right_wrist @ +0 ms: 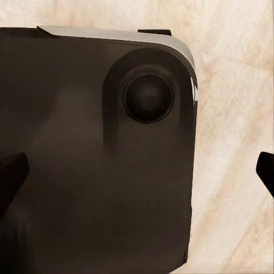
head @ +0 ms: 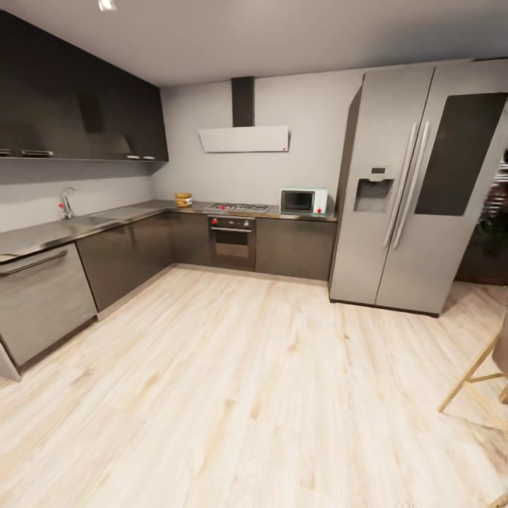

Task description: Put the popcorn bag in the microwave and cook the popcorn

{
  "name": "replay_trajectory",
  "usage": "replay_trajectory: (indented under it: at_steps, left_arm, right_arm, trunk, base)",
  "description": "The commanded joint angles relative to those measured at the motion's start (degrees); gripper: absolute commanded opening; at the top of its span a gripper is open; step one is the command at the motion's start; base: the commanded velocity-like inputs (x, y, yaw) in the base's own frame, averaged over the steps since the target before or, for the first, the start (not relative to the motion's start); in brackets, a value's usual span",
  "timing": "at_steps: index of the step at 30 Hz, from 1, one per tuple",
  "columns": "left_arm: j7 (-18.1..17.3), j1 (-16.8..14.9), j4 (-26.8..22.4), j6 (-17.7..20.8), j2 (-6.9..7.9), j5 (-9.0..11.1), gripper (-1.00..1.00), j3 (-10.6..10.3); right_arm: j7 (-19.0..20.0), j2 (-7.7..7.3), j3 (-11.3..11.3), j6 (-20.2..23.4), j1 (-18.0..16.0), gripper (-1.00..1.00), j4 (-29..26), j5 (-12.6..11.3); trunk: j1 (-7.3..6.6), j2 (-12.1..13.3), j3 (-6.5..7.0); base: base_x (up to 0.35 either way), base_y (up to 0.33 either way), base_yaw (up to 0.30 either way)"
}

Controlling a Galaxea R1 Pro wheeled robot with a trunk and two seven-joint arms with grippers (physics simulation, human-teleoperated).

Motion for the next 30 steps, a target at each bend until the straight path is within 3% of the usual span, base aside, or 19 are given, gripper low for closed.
replay_trajectory:
  at_steps: [1, 14, 25, 30]
  left_arm:
    - [-0.01, -0.01, 0.00, -0.14, -0.02, 0.39, 1.00, 0.19]
    - [0.08, -0.01, 0.00, -0.14, -0.02, 0.46, 1.00, 0.19]
    - [0.08, -0.01, 0.00, -0.14, 0.01, 0.45, 1.00, 0.19]
    - [0.08, -0.01, 0.00, -0.07, 0.05, 0.54, 1.00, 0.19]
  right_arm:
    - [0.01, 0.00, 0.02, -0.25, -0.06, 1.00, 0.11, 0.00]
    - [0.00, 0.00, 0.02, -0.25, -0.06, 1.00, 0.11, 0.00]
    - [-0.25, -0.09, 0.02, -0.19, -0.06, 1.00, 0.11, 0.17]
    - [-0.42, -0.08, 0.02, -0.24, -0.06, 1.00, 0.11, 0.17]
  trunk:
    - [0.00, -0.03, -0.06]
    - [0.00, -0.03, -0.06]
    - [0.00, -0.03, -0.06]
    - [0.00, -0.03, -0.06]
  base:
    - [0.000, 0.000, -0.288]
    - [0.000, 0.000, -0.283]
    - [0.002, 0.000, -0.023]
    - [0.217, 0.000, 0.000]
